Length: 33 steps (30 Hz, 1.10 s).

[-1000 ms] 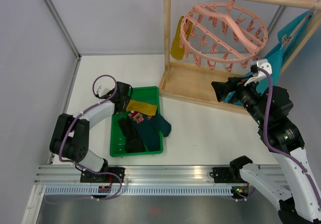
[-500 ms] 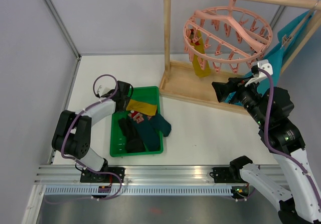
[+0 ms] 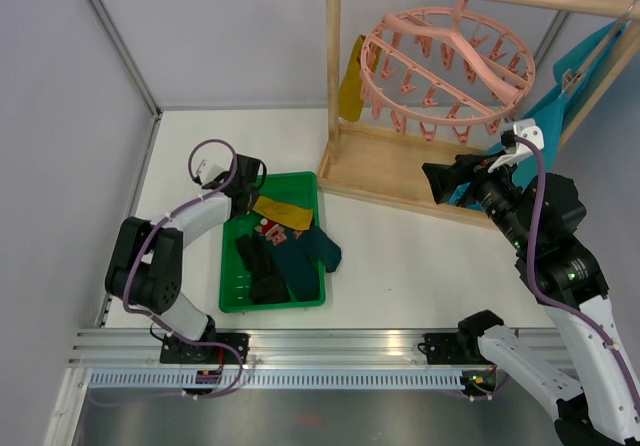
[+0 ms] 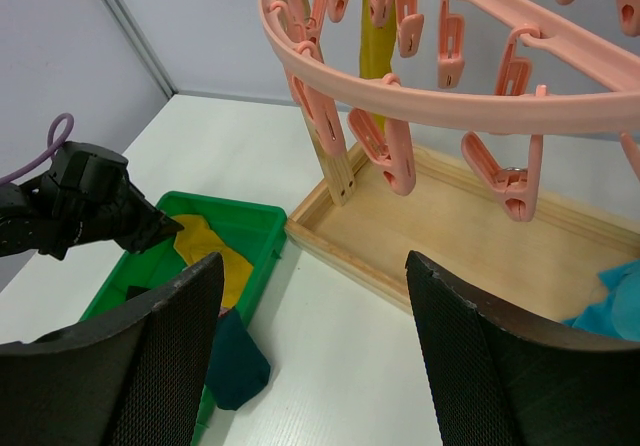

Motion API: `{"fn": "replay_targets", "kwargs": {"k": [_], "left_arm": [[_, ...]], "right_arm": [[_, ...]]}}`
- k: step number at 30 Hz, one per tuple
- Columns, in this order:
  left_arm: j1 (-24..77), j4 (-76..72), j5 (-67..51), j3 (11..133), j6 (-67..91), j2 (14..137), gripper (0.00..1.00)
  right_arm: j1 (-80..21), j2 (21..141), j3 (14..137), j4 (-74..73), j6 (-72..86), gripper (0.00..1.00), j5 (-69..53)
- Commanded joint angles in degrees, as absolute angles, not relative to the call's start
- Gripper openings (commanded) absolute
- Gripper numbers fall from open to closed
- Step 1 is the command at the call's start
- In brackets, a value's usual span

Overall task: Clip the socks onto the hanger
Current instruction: Pick up the sock from the bin.

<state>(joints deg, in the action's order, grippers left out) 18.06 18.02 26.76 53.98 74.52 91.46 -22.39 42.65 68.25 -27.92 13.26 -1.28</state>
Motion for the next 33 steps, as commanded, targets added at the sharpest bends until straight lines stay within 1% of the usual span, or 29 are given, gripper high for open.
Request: {"fn": "replay_targets", "kwargs": {"k": [1,4,5,10,13,14,16,17,19,21,22,23,27,30,33], "left_arm": [[17.8,14.1,25.5,56.1,65.8,88.7,0.02],[18.1,8.6,21.5,55.5,57.4,84.3,0.02],[18.1,6.5,18.4,54.6,54.9,82.8,0.02],[18.3,1.8,9.7,55.2,38.8,73.0,0.02],[18.3,-3.7,-1.4,56.0,29.5,68.0,0.02],[18.3,-6.0,-8.5,56.7,27.7,66.8,0.02],[18.6,-6.5,-15.6,59.3,22.9,65.2,0.02],[19.1,-6.8,-24.6,60.4,21.3,65.0,0.02],[22.5,-3.8,-35.2,65.1,14.7,65.0,0.02],[26.0,2.0,-38.0,68.2,5.7,64.4,0.02],[29.3,3.2,-39.4,68.5,2.9,63.8,0.02],[30.4,3.5,-40.8,68.5,-1.4,62.6,0.02],[32.5,0.4,-47.4,66.9,-4.9,59.9,0.02],[35.1,-1.8,-47.7,65.0,-7.5,58.3,0.02],[37.2,-0.5,-48.9,66.3,-8.7,58.7,0.02]], "right_arm": [[-22.6,42.7,68.6,-27.2,12.8,0.80,-1.4],[-22.6,43.2,69.3,-27.3,12.9,0.80,-1.6],[-22.6,43.3,69.4,-27.3,13.0,0.80,-1.6],[-22.6,44.6,70.7,-27.3,13.4,0.80,-1.8],[-22.6,45.9,72.0,-27.3,14.0,0.80,-2.4],[-22.6,46.1,72.3,-27.3,14.1,0.80,-2.7],[-22.6,47.0,73.7,-27.2,15.3,0.80,-3.9],[-22.6,47.4,74.1,-27.0,15.6,0.80,-4.5],[-22.6,48.1,75.1,-26.7,16.6,0.80,-6.4],[-22.6,48.4,75.9,-26.5,17.1,0.80,-7.5],[-22.6,48.6,76.1,-26.5,17.5,0.80,-7.9],[-22.6,48.6,76.5,-26.5,17.6,0.80,-8.6],[-22.6,48.5,77.8,-27.5,17.6,0.81,-9.2],[-22.6,48.5,79.0,-28.8,17.8,0.81,-8.4],[-22.6,49.0,79.6,-28.9,18.7,0.82,-10.4]]}}
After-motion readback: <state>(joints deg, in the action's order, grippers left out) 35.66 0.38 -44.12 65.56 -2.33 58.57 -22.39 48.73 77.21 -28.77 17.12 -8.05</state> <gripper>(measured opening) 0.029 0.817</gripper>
